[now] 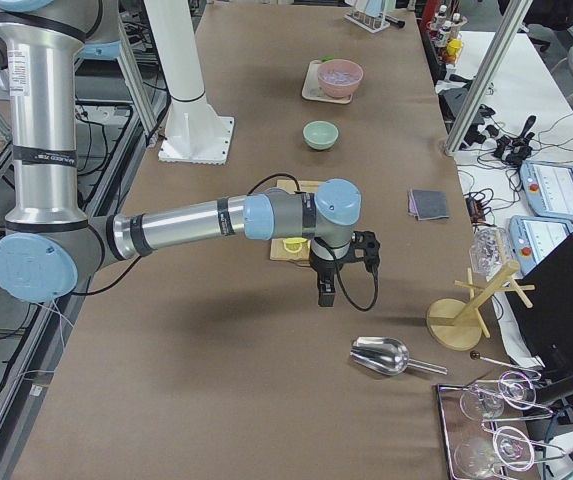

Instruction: Put spoon and ice into bowl

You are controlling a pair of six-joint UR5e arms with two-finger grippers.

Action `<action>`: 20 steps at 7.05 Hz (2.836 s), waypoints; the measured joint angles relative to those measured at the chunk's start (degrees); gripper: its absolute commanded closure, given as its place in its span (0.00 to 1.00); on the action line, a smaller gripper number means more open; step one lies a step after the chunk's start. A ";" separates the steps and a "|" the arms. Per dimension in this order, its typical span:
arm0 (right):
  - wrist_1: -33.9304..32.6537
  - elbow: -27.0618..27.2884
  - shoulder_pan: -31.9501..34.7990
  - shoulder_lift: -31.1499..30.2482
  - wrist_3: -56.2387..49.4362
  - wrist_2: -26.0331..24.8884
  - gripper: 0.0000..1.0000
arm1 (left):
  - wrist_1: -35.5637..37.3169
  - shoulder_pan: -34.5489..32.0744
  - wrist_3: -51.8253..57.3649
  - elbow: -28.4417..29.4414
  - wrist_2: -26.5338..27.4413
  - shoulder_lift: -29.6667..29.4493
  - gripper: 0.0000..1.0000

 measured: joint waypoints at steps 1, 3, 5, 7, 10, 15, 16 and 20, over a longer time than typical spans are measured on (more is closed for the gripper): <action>0.67 -0.65 -0.13 0.14 0.08 1.55 0.00 | -1.65 3.54 -5.36 -0.03 0.20 -1.76 0.02; 4.31 -2.47 -0.19 0.59 0.39 3.77 0.00 | -7.85 12.68 -20.24 0.71 4.19 -4.21 0.02; 7.43 -2.84 -0.66 1.36 2.30 5.62 0.00 | -10.27 19.74 -30.91 3.47 8.42 -9.14 0.02; 11.20 -1.85 -2.77 2.28 9.24 7.77 0.00 | -10.63 23.88 -34.97 7.66 11.12 -13.98 0.02; 21.86 -0.43 -7.86 2.80 29.25 7.71 0.00 | -10.79 30.00 -37.73 11.45 16.17 -17.70 0.10; 23.83 1.88 -13.33 4.07 37.23 5.25 0.00 | -10.89 35.70 -38.20 15.07 21.73 -18.88 0.35; 23.83 2.03 -13.53 4.40 37.91 5.22 0.00 | -10.97 35.75 -37.78 15.93 22.27 -19.11 0.37; 23.75 3.59 -13.61 4.85 39.79 5.16 0.00 | -11.54 35.97 -37.48 16.87 22.64 -18.41 0.47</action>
